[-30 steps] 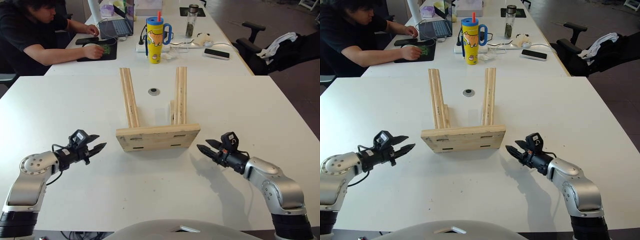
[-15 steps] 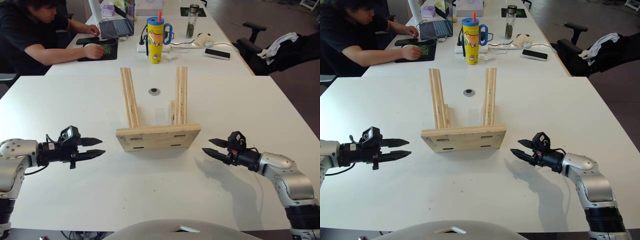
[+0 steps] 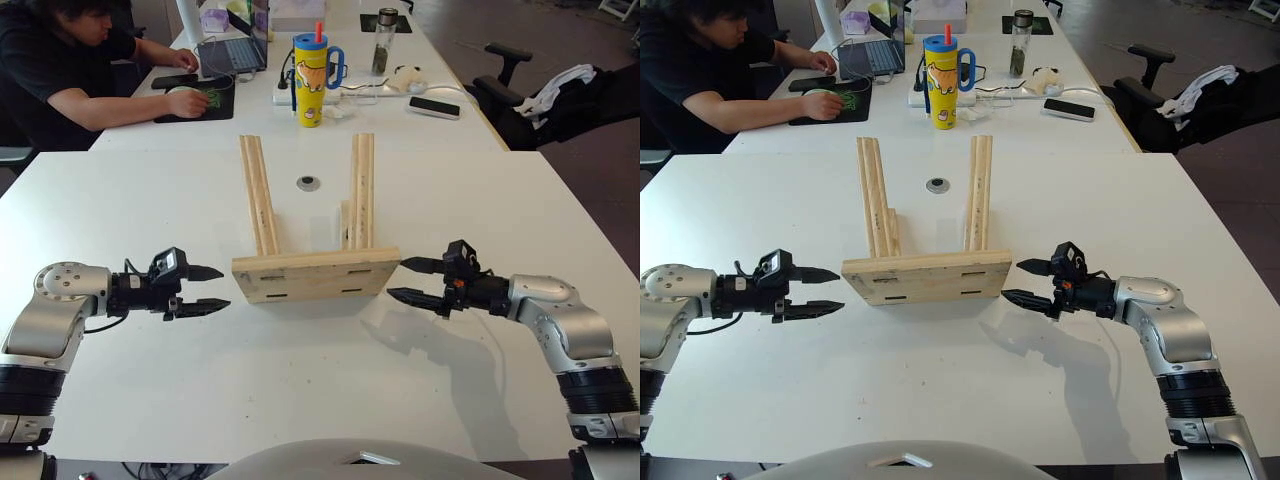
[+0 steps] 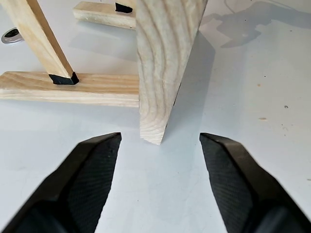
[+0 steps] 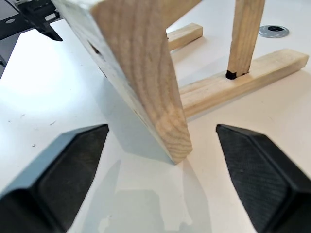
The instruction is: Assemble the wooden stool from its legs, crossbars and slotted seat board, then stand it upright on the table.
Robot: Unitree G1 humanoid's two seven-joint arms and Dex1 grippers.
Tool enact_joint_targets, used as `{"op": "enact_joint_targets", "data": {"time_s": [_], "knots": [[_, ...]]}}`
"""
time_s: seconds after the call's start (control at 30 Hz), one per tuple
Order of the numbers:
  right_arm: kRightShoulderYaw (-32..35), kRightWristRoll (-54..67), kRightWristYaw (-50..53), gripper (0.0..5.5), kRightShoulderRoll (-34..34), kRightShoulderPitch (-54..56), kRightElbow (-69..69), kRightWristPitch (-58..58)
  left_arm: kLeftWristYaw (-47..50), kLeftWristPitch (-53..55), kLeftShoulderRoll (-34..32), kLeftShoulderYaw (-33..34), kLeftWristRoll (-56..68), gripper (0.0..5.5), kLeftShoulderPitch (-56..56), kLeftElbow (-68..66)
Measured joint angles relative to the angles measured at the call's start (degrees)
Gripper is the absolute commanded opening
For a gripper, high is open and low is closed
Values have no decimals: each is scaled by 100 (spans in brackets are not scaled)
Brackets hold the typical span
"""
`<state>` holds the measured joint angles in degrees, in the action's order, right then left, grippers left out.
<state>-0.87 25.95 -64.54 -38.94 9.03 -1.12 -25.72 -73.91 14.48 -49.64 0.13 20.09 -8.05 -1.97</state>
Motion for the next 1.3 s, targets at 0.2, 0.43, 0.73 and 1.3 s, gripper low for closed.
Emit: {"op": "enact_joint_targets", "data": {"time_s": [0.2, 0.43, 0.73, 1.3], "knots": [[-262, -208, -245, 448, 71, 502, 485, 315, -143, -201, 204, -323, -82, 349, -281, -164], [-451, -432, -592, 343, 115, 927, 1110, 773, -220, -784, 588, -609, -356, 352, -917, -935], [-632, -426, -1250, 212, 230, 1311, 1407, 923, -529, -969, 660, -759, -455, 352, -1180, -1416], [-648, -332, -1569, 157, 286, 1289, 1113, 476, -872, 853, 585, -520, 384, 195, -1358, -900]]}}
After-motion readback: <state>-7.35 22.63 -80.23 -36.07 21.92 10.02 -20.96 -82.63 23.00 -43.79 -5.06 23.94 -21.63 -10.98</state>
